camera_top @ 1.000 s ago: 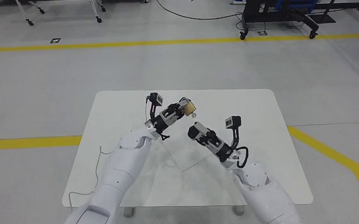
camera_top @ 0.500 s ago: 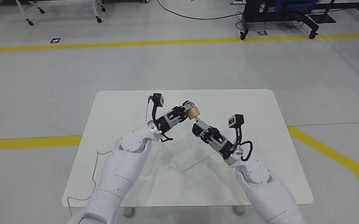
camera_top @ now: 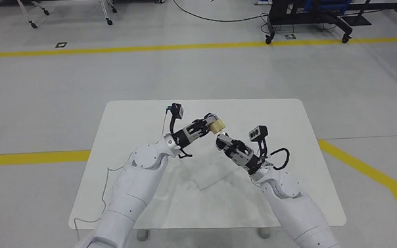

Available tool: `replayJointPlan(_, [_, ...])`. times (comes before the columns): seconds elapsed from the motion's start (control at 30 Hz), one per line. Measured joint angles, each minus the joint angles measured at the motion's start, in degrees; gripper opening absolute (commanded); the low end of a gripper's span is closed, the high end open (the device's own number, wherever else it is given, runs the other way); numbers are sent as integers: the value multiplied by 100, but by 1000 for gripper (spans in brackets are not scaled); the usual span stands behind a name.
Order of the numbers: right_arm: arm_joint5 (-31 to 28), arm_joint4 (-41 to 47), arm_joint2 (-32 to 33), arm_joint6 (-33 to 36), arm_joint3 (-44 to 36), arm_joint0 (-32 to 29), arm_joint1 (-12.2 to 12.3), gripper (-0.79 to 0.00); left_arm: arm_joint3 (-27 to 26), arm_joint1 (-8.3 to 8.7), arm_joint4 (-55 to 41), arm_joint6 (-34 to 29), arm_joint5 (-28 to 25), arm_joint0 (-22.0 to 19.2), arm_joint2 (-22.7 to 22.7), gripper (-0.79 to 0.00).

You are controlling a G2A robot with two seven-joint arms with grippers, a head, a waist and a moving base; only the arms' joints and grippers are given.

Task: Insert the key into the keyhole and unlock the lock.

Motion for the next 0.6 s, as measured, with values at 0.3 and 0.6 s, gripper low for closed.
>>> replayJointPlan(0.3, [786,1550,79,1551,335,182,13,-785,8,9,-76,-199,-256,-42,39,-785])
replayJointPlan(0.6, [1793,2903,192,2818,924,421,4,-785,62,13,-218,-372,-496,-93,72,-785])
